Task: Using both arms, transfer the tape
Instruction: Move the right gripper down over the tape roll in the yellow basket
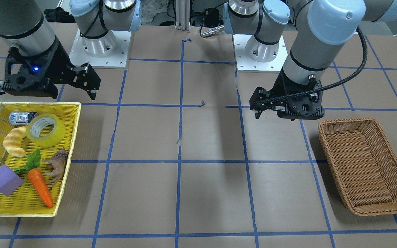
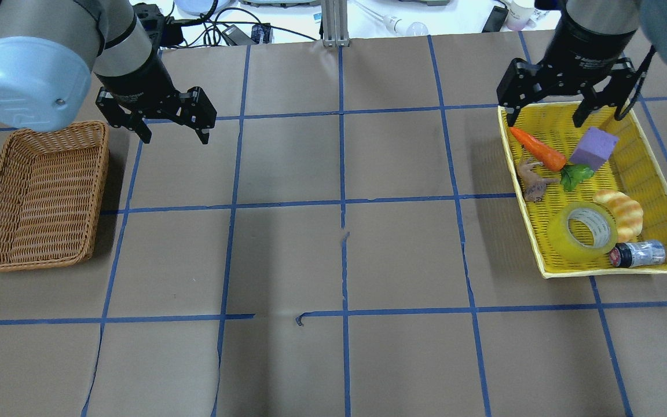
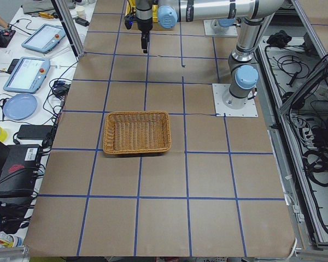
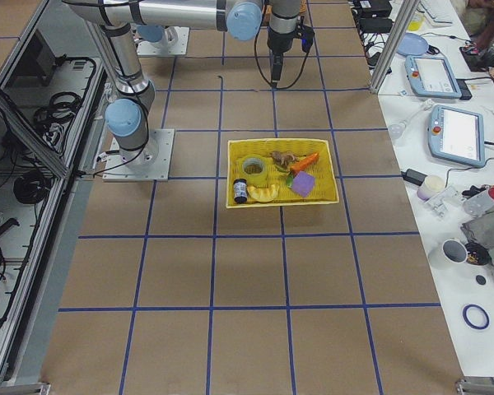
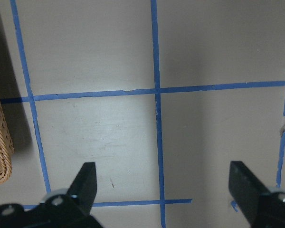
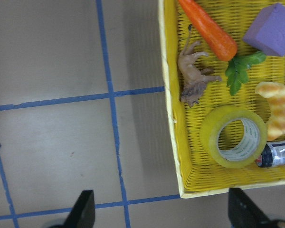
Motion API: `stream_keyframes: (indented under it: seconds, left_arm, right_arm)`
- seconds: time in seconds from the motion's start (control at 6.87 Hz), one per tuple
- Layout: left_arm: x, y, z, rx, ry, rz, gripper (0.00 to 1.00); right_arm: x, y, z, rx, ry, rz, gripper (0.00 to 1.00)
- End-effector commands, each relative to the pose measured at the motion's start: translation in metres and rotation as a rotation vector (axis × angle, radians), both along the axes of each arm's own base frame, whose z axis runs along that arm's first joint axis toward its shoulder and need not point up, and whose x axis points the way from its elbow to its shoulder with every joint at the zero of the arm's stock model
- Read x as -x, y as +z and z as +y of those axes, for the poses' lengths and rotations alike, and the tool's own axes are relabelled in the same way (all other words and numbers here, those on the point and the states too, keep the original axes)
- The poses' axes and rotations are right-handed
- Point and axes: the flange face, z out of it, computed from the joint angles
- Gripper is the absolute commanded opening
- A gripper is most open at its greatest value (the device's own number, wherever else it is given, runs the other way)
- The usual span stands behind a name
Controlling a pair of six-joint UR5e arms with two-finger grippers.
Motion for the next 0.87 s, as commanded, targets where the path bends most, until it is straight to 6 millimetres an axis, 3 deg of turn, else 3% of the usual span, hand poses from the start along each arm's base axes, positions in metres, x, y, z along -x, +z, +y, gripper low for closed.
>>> stream_keyframes:
  seconds: [0.0,0.15,0.44,0.73]
  left_arm:
    - [0.0,0.001,0.0,0.002,0.0,0.0,1.0]
    - [0.0,0.0,0.0,0.0,0.0,0.0,1.0]
    - [0.0,0.0,0.0,0.0,0.0,0.0,1.0]
    - [0.0,0.0,0.0,0.0,-0.002,0.0,1.0]
  right_arm:
    - [0.091,-0.077,-0.001,-0.025,-0.166,-0.002,1.0]
    - [0.111,-0.129,0.003,-0.024,-0.209,0.0,1.0]
    - [0.112,-0.209,0.016,-0.076,-0.315,-0.004,1.0]
    - [0.113,-0.231,0.018,-0.117,-0.326,-0.003,0.99]
